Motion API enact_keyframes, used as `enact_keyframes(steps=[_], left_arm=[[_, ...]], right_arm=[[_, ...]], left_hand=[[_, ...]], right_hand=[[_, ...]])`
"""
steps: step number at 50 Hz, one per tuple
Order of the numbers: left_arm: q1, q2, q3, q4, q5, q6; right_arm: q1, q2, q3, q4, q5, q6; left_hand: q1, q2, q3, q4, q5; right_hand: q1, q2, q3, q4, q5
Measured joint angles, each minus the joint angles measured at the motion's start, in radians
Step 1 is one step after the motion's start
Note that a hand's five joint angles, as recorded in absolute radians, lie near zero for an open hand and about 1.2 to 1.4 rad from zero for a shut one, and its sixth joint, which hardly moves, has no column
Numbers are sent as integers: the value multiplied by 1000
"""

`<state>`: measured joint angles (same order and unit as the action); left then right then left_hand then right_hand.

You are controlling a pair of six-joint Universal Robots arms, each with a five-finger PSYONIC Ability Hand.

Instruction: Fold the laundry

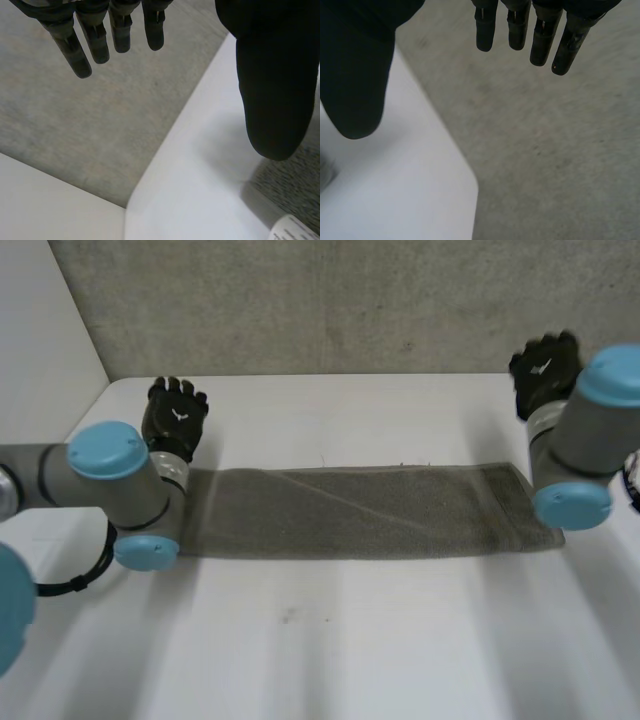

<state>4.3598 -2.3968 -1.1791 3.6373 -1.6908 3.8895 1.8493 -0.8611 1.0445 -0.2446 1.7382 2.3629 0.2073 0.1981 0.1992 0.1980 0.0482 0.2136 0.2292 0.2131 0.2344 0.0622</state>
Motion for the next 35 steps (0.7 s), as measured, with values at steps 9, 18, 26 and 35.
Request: enact_keyframes(steps=[9,18,26,35], left_arm=[[1,309,-298,0,11,-66],[0,470,-495,-1,14,-242],[-6,513,-606,0,17,-525],[7,509,-634,9,18,-584]], right_arm=[[-46,-314,203,186,-183,188],[-141,-384,309,410,-297,316],[-254,-322,463,380,-443,378],[-285,-175,509,195,-473,322]], left_hand=[[-23,-28,-31,-25,-16],[-23,-31,-33,-28,-16],[-23,-32,-33,-29,-16],[-23,-32,-33,-29,-16]], right_hand=[[0,0,0,0,-1],[0,2,7,2,2],[256,320,336,312,287],[316,391,414,391,363]])
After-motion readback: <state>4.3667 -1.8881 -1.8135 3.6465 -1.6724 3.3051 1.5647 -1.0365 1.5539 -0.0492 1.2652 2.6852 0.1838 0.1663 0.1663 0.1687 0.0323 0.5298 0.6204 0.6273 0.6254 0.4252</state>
